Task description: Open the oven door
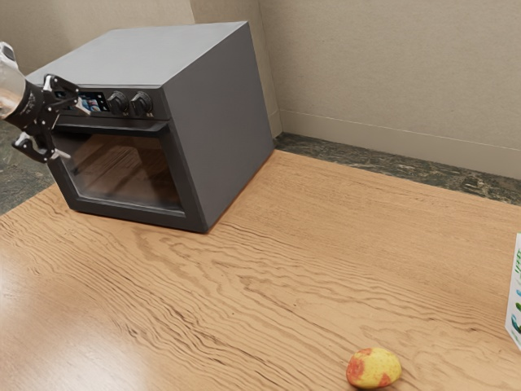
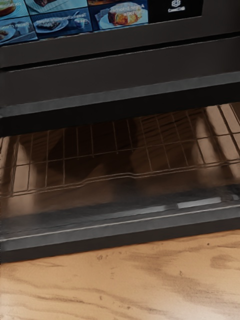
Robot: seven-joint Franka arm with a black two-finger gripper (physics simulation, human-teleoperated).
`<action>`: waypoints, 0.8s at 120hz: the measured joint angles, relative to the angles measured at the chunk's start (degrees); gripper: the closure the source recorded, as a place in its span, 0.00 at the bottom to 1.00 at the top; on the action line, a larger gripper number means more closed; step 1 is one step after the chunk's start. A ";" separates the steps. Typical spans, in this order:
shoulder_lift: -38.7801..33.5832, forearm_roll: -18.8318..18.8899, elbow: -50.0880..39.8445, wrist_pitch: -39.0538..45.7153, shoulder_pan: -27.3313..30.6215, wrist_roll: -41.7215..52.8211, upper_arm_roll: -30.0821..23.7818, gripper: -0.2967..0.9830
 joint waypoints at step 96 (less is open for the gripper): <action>6.91 -0.32 2.41 5.22 -0.97 -2.02 -0.35 0.23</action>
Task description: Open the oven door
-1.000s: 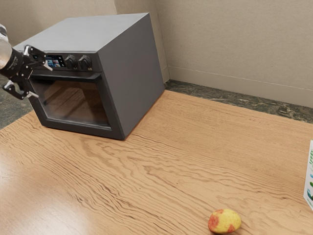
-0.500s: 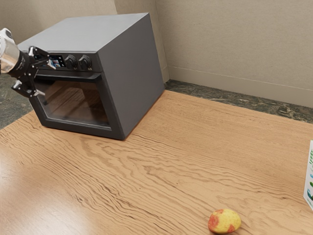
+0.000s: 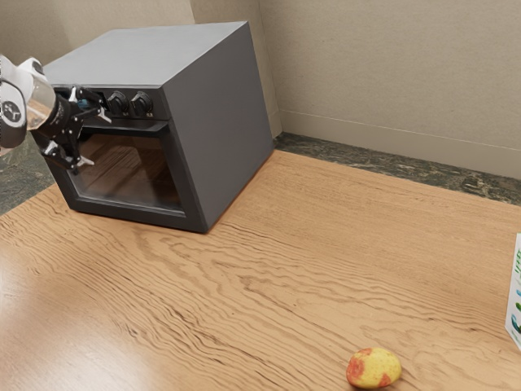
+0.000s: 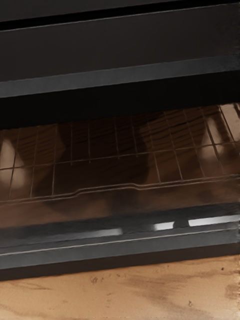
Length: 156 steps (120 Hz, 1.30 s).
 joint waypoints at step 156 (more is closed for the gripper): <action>-16.10 21.95 -1.31 -33.55 -30.59 0.63 -10.56 0.23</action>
